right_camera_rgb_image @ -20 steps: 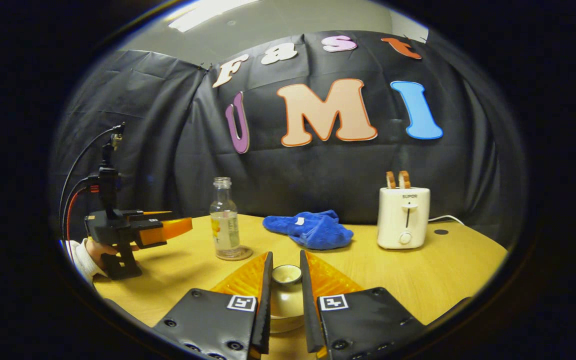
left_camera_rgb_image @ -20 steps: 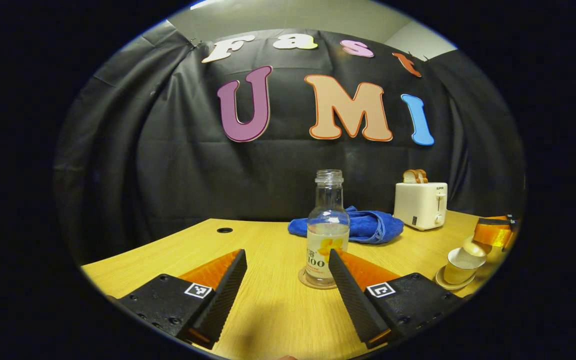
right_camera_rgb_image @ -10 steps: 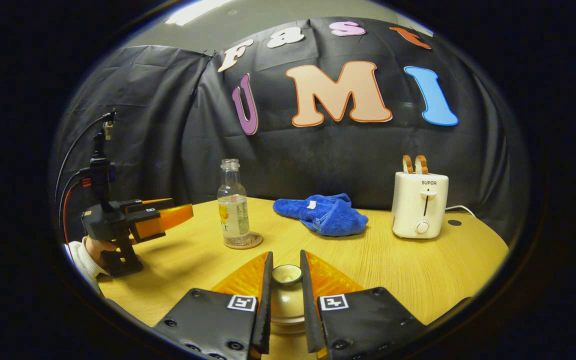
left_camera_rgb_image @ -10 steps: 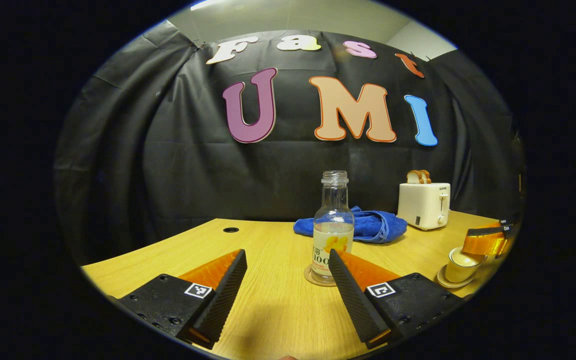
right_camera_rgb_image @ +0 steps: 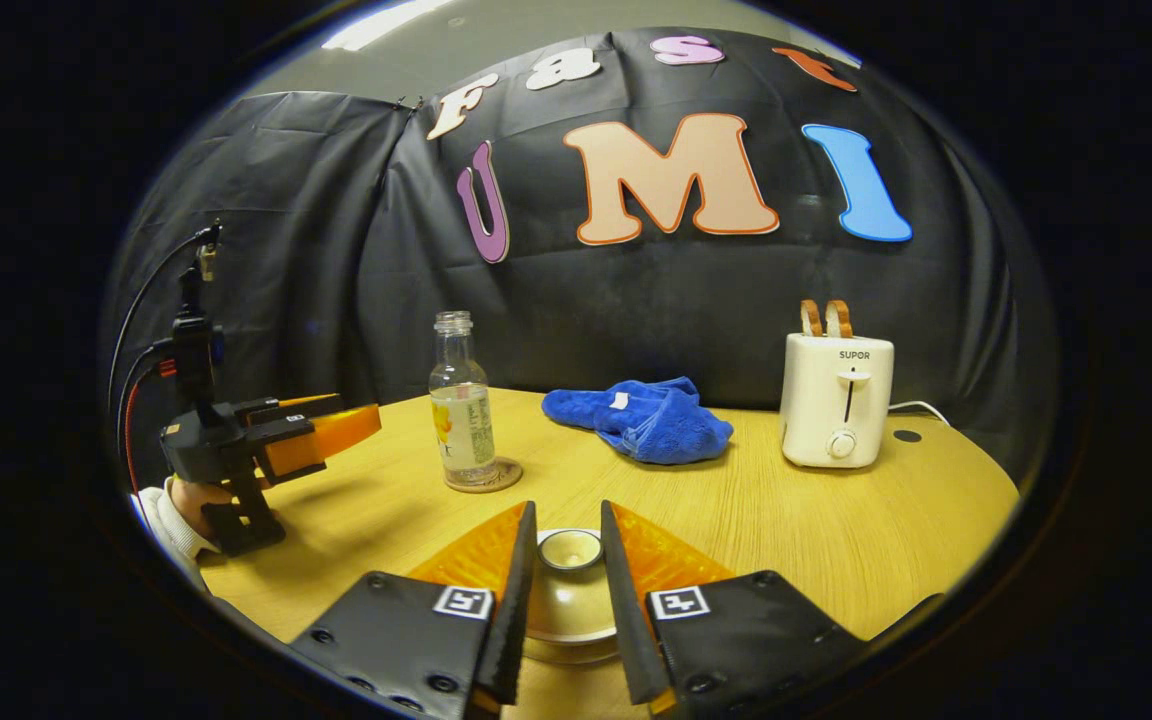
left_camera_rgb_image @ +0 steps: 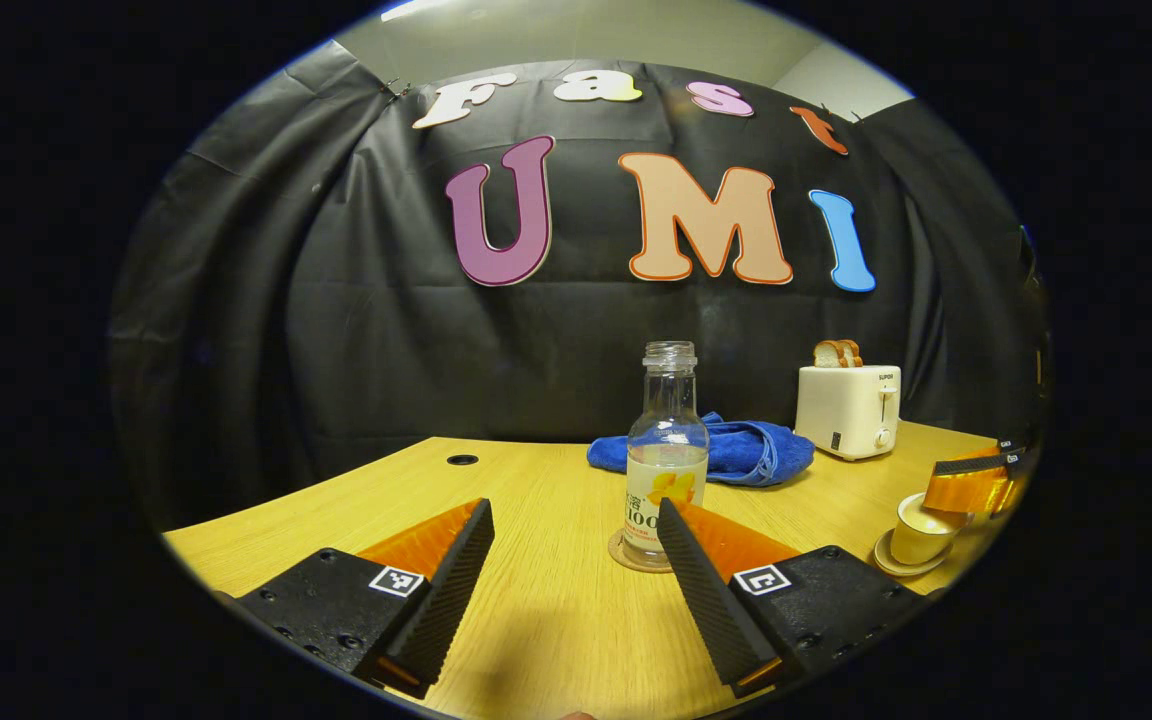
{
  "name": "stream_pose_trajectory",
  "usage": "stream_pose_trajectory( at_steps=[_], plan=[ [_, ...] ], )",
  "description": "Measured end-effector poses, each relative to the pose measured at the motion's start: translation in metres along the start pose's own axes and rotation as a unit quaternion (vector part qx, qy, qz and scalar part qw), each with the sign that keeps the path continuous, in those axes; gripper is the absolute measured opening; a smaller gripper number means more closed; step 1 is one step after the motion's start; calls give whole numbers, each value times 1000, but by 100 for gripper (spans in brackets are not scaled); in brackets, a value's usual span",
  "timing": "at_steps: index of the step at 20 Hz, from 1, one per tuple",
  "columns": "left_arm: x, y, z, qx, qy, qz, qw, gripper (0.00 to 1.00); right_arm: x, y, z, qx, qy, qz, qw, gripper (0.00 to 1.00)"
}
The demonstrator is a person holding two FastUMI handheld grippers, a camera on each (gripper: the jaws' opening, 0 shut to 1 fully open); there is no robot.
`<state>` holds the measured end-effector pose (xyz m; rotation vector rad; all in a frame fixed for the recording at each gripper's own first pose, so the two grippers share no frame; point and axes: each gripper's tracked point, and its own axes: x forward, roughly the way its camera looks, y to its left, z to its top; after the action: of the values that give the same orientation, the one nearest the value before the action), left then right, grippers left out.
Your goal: Open the teacup lid with one hand, grasp the water bottle and pour water into the teacup with the other hand; after pouring, place the water bottle on the coaster and then close the teacup lid.
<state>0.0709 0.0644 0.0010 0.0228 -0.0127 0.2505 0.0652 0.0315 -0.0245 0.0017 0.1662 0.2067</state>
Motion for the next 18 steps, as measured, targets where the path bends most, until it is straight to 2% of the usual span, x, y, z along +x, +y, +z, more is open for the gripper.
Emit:
stream_pose_trajectory(
  at_steps=[3, 6, 7, 12, 14, 15, 18],
  plan=[
    [1, 0, 0, 0, 0, 0, 1000, 96, -6, 0, 8, 1, -24, -3, 1000, 87],
    [1, 0, 0, 0, 1, 1, 1000, 96, -14, -9, 17, 9, -58, -22, 998, 82],
    [0, 1, 0, 1, 1, 1, 1000, 96, -17, -13, 21, 9, -73, -30, 997, 87],
    [0, 1, 1, 0, 1, 3, 1000, 96, -27, -45, 22, -3, -81, -101, 992, 90],
    [0, 3, 1, 1, 1, 7, 1000, 96, -34, -63, 21, -1, -82, -135, 987, 87],
    [-1, 4, 1, 1, 2, 9, 1000, 96, -38, -72, 22, -1, -83, -154, 984, 90],
    [-3, 11, 1, 1, 3, 29, 1000, 96, -55, -108, 21, 3, -85, -232, 969, 88]
  ],
)
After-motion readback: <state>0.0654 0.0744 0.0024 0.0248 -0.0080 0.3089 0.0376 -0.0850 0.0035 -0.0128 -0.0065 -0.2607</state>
